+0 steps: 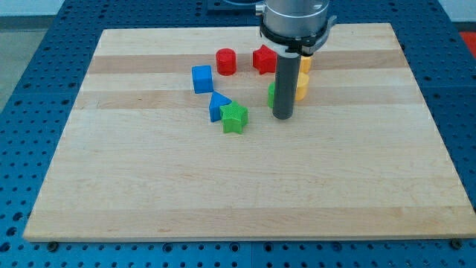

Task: Slide the green star towards down

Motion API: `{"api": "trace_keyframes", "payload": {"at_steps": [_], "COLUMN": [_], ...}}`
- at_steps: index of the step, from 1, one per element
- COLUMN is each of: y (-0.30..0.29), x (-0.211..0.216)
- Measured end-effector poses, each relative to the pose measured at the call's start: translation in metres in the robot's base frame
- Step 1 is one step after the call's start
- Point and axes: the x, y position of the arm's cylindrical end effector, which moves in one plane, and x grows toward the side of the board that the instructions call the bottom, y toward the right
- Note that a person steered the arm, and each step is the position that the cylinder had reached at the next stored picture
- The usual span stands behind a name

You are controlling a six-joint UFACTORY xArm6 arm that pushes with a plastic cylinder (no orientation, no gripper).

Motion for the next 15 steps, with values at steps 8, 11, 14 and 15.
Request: {"api": "trace_keyframes", "payload": {"at_steps": [8, 11, 14, 15], "y": [-0.081, -0.101, -0.087, -0.087], "x": [-0.026, -0.013, 0.011, 0.013]}}
